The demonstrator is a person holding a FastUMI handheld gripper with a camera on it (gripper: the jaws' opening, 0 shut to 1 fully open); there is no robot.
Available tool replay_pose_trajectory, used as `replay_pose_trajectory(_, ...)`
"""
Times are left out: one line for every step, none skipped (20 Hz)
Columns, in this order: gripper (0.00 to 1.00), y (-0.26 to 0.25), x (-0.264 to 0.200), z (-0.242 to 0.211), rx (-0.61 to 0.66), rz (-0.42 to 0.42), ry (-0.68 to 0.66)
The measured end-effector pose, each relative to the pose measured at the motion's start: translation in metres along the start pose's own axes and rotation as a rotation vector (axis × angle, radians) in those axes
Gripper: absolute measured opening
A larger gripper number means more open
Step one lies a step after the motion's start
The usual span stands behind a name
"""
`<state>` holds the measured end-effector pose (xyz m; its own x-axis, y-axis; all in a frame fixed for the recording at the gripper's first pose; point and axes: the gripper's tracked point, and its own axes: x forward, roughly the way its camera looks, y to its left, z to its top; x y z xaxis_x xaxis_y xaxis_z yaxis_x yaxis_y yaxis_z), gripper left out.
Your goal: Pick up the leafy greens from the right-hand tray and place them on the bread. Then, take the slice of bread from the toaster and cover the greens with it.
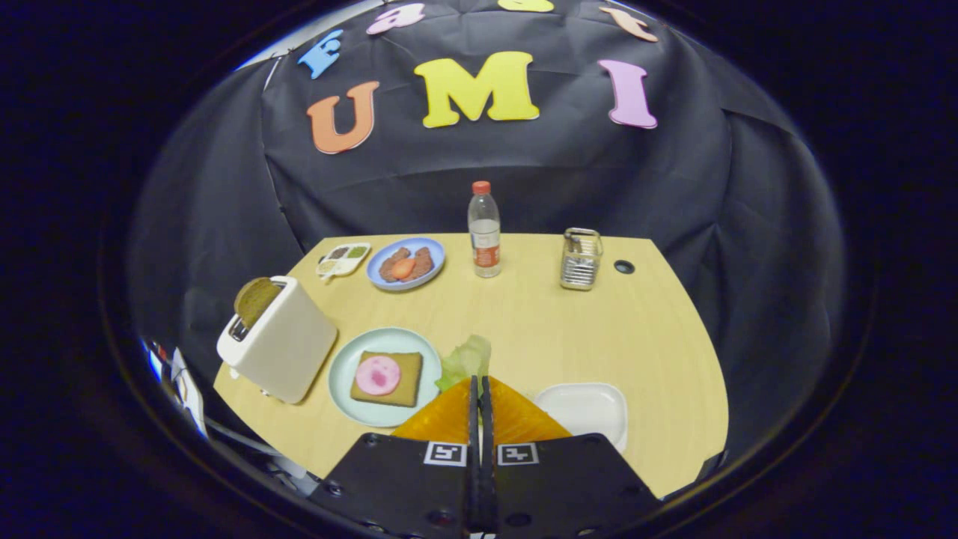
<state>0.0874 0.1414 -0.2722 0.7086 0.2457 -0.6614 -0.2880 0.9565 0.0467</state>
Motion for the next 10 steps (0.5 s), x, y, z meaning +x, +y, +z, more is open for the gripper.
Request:
replay_pose_trajectory(0.0,0.014,0.002,0.0,-0.013,0.01,0.004)
replay_pose_trajectory(0.01,0.031,0.005,-0.001,-0.025,0.025,0.009)
replay_pose_trajectory(0.0,0.048,0.009,-0.002,-0.036,0.039,0.014)
replay_pose_trajectory(0.0,0.064,0.013,-0.003,-0.049,0.054,0.022)
replay_pose_trajectory(0.0,0.079,0.016,-0.004,-0.057,0.068,0.026)
replay_pose_trajectory(0.01,0.096,0.02,-0.006,-0.068,0.084,0.031)
replay_pose_trajectory(0.0,0.111,0.025,-0.008,-0.078,0.095,0.04)
replay_pose_trajectory(0.01,0.125,0.029,-0.01,-0.079,0.109,0.053)
replay_pose_trajectory(0.01,0.141,0.034,-0.012,-0.075,0.129,0.063)
replay_pose_trajectory(0.0,0.151,0.038,-0.011,-0.066,0.138,0.069)
